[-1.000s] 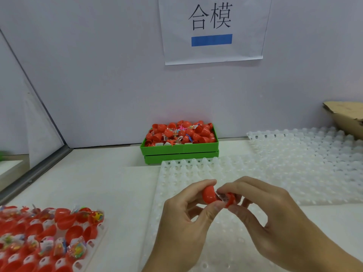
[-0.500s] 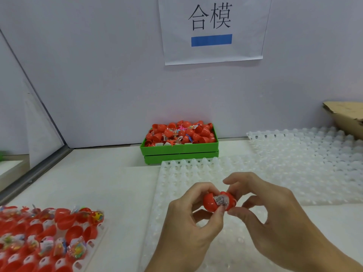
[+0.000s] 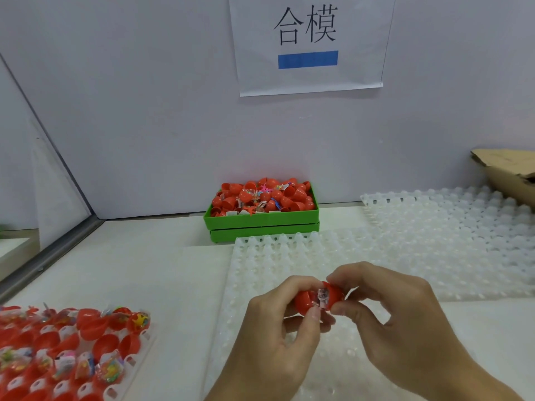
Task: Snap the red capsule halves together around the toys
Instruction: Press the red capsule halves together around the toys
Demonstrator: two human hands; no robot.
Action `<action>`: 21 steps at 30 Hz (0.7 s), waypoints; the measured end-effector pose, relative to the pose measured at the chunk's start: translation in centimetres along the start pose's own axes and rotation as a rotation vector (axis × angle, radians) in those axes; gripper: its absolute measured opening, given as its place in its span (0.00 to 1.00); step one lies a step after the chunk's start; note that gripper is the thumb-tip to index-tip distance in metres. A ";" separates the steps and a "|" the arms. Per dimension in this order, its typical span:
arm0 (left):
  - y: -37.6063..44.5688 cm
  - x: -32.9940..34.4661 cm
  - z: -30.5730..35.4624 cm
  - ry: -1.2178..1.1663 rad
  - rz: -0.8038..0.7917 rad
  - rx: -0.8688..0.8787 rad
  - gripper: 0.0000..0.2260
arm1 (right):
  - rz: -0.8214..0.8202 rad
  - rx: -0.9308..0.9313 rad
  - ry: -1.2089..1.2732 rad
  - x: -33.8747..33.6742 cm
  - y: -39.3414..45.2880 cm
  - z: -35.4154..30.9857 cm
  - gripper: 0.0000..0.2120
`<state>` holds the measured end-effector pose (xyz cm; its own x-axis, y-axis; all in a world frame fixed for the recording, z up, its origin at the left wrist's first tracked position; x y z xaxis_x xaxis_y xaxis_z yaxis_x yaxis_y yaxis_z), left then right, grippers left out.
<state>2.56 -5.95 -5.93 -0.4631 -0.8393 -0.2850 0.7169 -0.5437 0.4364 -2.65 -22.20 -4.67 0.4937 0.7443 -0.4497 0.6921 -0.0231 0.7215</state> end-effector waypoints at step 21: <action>0.3 -0.4 0.4 -0.116 0.027 -0.034 0.09 | -0.044 0.001 0.093 -0.3 0.2 -0.6 0.16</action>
<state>2.73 -5.77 -5.31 -0.4996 -0.8491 -0.1717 0.7459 -0.5225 0.4131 -2.96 -22.02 -4.02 0.4114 0.8035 -0.4303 0.7125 0.0109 0.7016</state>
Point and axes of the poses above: each hand's wrist, its own y-axis towards the middle knuckle, its own x-axis out of the palm, z = x × y, the point moved 1 cm from there along y, towards the middle knuckle
